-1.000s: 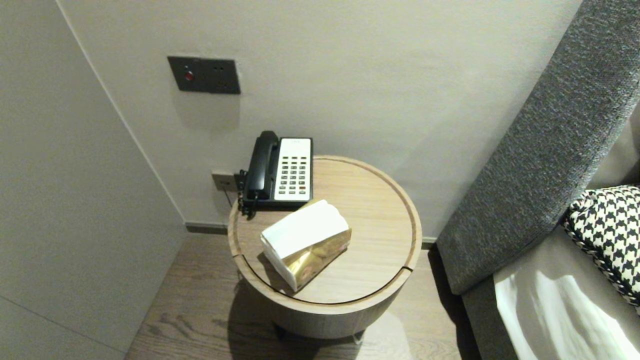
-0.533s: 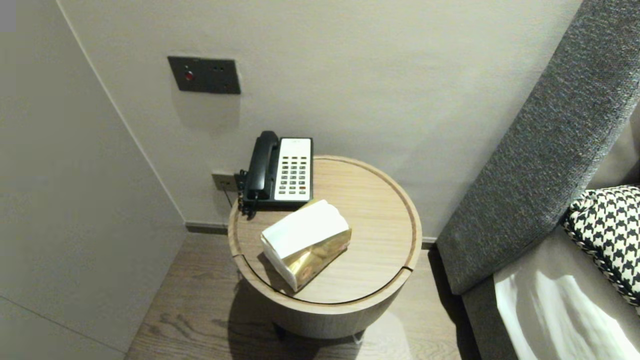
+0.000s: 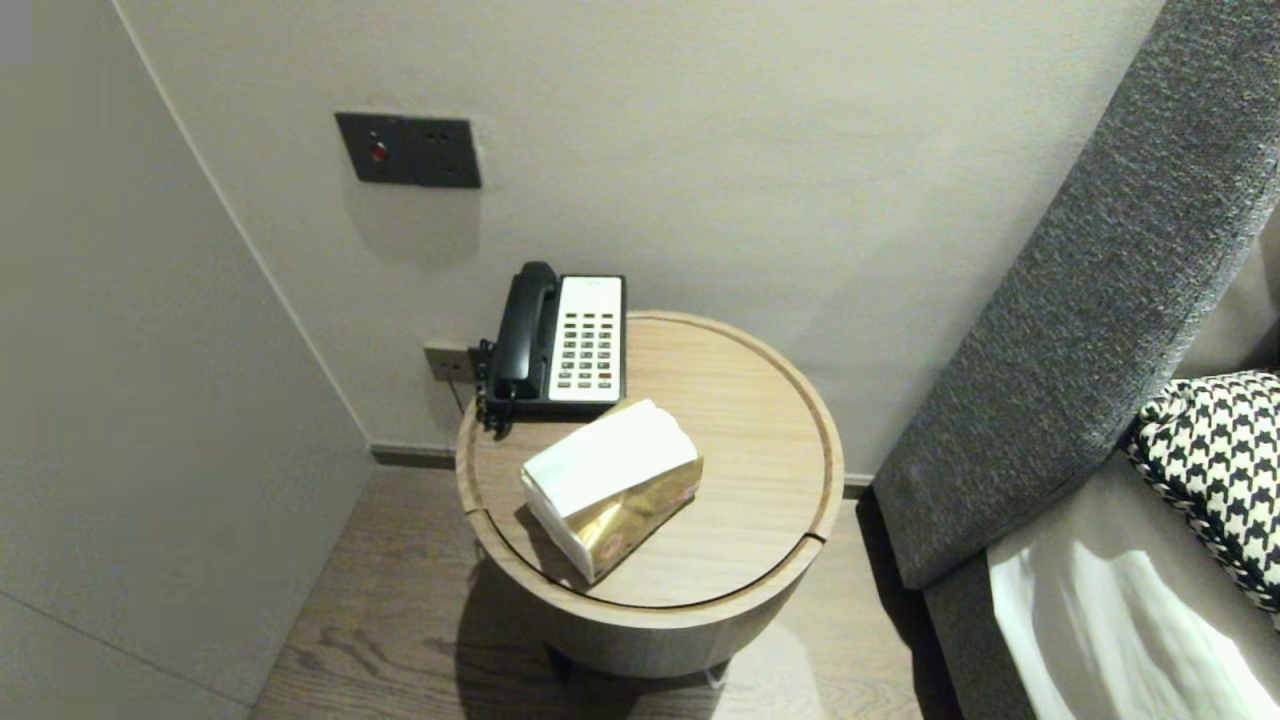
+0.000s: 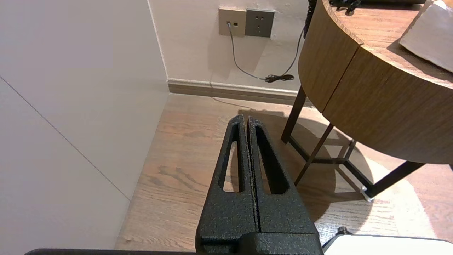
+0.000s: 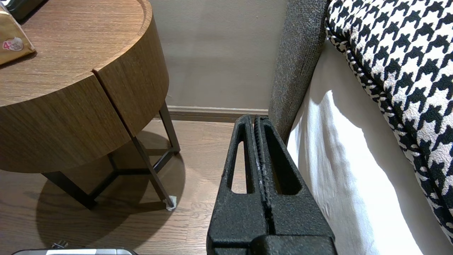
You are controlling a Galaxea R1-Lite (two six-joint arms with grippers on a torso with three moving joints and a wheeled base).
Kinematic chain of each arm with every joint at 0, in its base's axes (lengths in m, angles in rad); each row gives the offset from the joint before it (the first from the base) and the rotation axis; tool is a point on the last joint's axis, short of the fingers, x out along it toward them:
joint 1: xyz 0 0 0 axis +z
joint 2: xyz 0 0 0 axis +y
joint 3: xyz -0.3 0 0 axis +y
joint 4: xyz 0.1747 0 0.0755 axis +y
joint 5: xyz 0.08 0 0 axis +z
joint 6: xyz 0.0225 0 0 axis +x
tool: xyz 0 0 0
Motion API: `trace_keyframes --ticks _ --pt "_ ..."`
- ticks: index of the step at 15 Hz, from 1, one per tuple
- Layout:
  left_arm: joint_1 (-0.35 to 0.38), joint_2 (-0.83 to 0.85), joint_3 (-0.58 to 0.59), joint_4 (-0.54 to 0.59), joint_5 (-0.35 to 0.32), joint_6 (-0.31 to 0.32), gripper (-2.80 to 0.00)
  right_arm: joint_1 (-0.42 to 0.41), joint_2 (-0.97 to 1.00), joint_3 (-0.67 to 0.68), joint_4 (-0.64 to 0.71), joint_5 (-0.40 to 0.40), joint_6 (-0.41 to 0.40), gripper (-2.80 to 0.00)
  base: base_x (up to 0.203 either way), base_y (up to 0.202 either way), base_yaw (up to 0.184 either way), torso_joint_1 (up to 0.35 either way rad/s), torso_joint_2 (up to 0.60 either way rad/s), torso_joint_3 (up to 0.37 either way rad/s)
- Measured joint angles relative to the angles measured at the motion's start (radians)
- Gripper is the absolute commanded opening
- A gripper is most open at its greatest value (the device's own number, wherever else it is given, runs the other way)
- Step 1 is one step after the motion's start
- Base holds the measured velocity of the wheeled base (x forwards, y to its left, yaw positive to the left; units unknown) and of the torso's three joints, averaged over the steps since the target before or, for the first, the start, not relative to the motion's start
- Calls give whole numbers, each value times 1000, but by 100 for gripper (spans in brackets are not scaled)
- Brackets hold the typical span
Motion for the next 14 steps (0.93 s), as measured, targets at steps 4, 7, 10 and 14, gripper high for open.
trace_keyframes --ticks 4,7,10,14 --pt "0 0 0 0 0 0 -280 0 0 0 0 0 0 -280 0 0 0 0 0 0" --pt "0 0 0 0 0 1 -280 0 0 0 0 0 0 -280 0 0 0 0 0 0" --pt "0 0 0 0 0 0 -280 0 0 0 0 0 0 -280 0 0 0 0 0 0" --pt "0 0 0 0 0 0 -280 0 0 0 0 0 0 -280 0 0 0 0 0 0"
